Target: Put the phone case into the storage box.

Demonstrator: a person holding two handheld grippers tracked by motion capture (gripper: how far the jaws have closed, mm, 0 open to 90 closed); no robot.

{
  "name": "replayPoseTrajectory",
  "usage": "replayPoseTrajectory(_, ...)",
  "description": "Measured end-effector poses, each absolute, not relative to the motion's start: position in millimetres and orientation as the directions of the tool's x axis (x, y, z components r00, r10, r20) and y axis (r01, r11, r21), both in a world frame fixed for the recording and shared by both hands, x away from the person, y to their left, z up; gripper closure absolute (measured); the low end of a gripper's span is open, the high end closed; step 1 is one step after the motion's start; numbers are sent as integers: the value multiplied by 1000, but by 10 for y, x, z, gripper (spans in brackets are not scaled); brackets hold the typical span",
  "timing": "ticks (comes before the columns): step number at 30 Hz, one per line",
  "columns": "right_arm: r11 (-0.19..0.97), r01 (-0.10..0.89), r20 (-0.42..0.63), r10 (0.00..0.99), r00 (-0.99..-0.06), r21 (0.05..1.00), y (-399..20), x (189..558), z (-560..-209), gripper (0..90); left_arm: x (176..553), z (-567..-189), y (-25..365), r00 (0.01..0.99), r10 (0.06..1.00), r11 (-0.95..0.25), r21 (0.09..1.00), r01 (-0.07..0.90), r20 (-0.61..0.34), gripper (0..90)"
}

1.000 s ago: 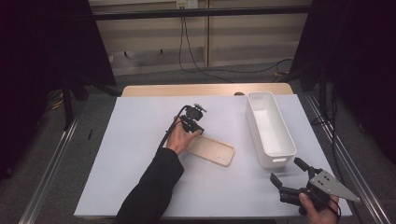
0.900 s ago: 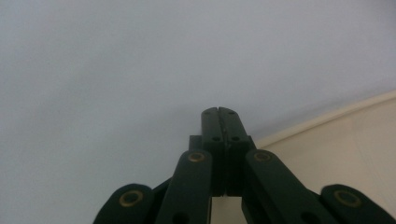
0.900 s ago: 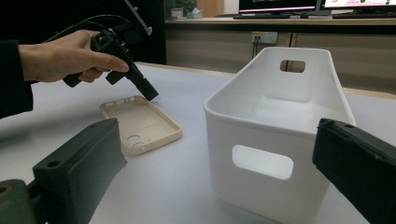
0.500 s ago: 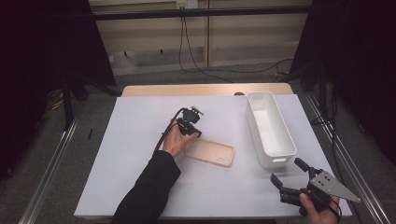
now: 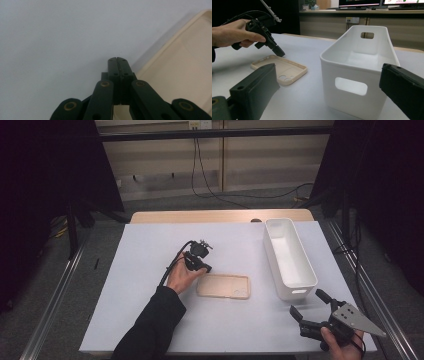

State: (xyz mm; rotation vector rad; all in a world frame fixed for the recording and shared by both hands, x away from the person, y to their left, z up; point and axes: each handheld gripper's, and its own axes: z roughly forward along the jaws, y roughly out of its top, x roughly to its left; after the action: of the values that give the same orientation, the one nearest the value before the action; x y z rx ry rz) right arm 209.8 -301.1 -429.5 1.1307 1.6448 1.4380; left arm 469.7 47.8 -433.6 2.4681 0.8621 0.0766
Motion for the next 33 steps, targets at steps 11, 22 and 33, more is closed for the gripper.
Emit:
replayPoseTrajectory(11,20,181,56,913,-404,983,-3007,2100,-4296,9,4606,-4329,539,814,572,-683,491,541,-102,900)
replayPoseTrajectory(22,16,180,59,913,-403,983,-3007,2100,-4296,9,4511,-4333,619,820,563,-684,501,530,-99,900)
replayPoseTrajectory(33,17,179,58,913,-403,984,-3008,2100,-4296,9,4421,-4331,677,828,551,-690,502,521,-103,900)
